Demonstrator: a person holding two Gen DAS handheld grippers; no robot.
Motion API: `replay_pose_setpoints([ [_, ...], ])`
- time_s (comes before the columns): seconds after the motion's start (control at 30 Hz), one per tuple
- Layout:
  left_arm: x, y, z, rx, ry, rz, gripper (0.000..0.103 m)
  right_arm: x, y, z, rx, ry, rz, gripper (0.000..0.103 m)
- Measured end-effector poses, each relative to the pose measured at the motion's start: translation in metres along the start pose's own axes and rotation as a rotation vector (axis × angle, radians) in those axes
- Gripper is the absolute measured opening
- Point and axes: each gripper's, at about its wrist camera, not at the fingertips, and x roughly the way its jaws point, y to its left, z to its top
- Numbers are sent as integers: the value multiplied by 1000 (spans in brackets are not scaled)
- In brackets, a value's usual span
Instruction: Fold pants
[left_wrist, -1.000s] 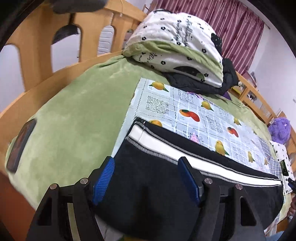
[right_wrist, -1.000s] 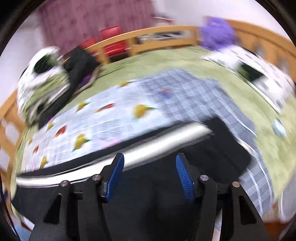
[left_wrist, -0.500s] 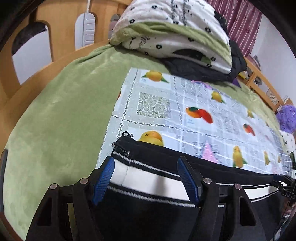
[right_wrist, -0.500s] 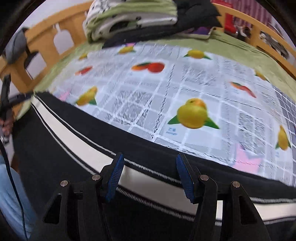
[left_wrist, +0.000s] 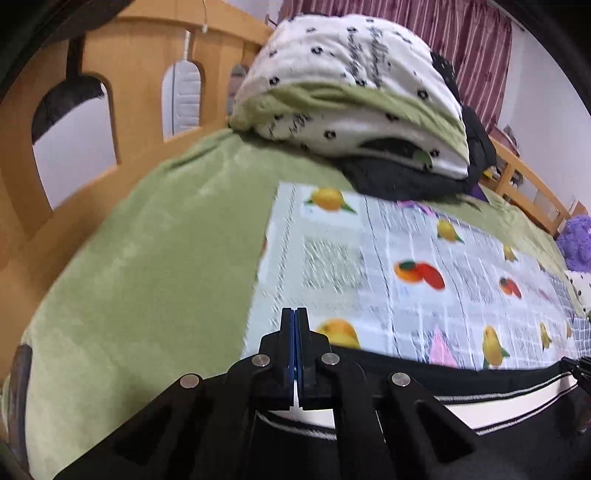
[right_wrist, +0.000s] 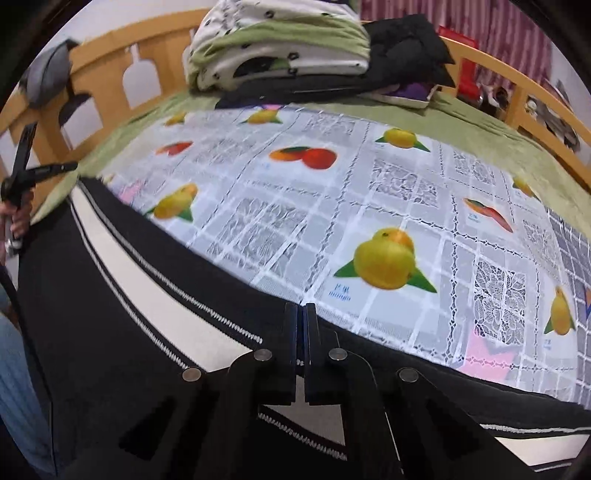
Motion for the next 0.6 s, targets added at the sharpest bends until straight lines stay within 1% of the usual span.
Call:
replay_pose_setpoints([
  [0.03,2,5,2,-22,18,-9,1,-1,-2,1,14,-15,6,2],
  [0.07,5,7,1,-29,42,-38,1,-1,-5,2,39,-28,0,0],
  [0.13,10,6,-4,-7,96,-129,2,7,-7,2,52,4,-2,0],
  [0.17,9,3,-8,18,112,-159,2,12,-8,1,50,33,3,0],
  [0.2,8,0,-12,33,117,-165,8,15,-8,0,47,59,13,0],
  [0.23,7,-3,-15,49,123,-160,27,16,-8,-1,43,72,16,0],
  [0.27,6,-6,-19,60,126,-144,40,14,-8,-3,45,63,14,1],
  [0.3,6,-7,-21,59,115,-124,62,12,-8,-3,51,54,21,8],
  [0.33,6,-7,-23,55,101,-117,65,11,-8,-4,59,50,35,15],
  [0.37,9,-7,-23,52,101,-104,65,11,-8,-4,64,49,47,32],
  [0.4,15,-7,-23,47,122,-83,64,12,-6,-5,57,50,47,43],
  [0.43,22,-6,-24,34,155,-68,61,14,-4,-7,46,57,43,43],
  [0.47,29,-5,-26,18,183,-66,56,20,-1,-9,31,81,25,39],
  [0.5,34,-4,-28,4,210,-84,32,25,3,-12,11,103,2,12],
  [0.53,39,-4,-31,5,225,-66,23,25,6,-14,-3,95,-10,10],
  [0.57,37,-4,-32,18,211,-68,21,22,10,-16,-25,75,-24,6],
  [0.6,29,-4,-30,27,179,-95,19,17,12,-16,-32,55,-35,4],
])
